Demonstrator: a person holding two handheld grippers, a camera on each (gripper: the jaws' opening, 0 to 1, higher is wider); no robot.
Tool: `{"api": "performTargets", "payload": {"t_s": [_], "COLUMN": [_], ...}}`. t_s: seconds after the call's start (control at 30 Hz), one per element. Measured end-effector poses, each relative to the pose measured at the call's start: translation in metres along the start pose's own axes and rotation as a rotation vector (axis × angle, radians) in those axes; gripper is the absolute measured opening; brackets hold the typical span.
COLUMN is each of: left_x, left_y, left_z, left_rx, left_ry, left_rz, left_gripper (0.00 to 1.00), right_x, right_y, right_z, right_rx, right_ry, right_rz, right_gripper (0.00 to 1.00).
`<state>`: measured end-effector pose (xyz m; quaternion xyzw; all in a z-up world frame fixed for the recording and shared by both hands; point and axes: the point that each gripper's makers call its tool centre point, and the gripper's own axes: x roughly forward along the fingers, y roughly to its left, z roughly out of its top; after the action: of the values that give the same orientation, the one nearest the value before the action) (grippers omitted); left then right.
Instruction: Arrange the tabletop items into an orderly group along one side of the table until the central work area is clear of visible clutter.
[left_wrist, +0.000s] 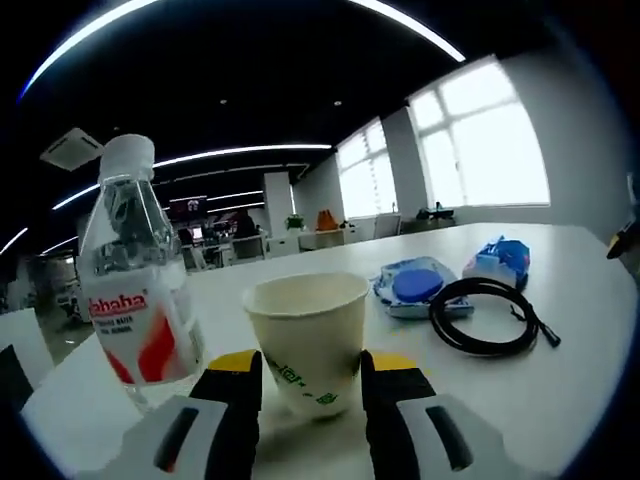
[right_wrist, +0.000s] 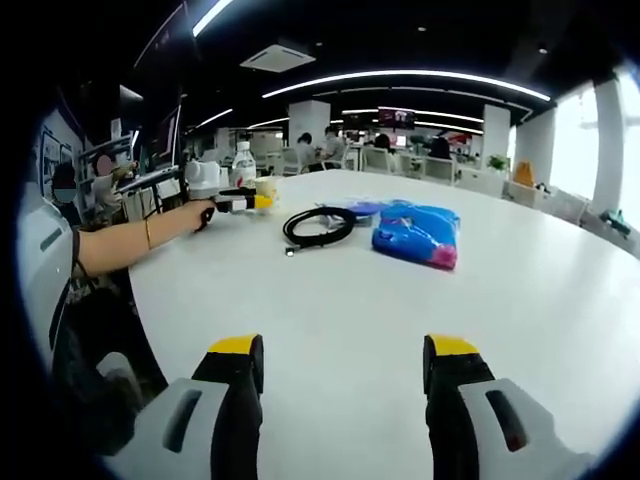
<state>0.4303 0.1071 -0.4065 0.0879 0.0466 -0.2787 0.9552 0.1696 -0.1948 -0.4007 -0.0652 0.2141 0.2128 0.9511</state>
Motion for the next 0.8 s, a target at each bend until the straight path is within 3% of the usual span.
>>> {"api": "performTargets", "payload": {"t_s": [0.8], "left_x": [-0.017], "left_y": [-0.003], "left_z": [0.005], "left_rx": [0.008], "left_ry": [0.02], "left_rz": [-0.026], "left_gripper": [0.49], "right_x": [-0.005], "right_y": [0.002], "right_z": [0.002], "right_rx": [0.016], "right_ry": [-0.023], "right_rz": [0.001], "right_gripper": [0.67]}}
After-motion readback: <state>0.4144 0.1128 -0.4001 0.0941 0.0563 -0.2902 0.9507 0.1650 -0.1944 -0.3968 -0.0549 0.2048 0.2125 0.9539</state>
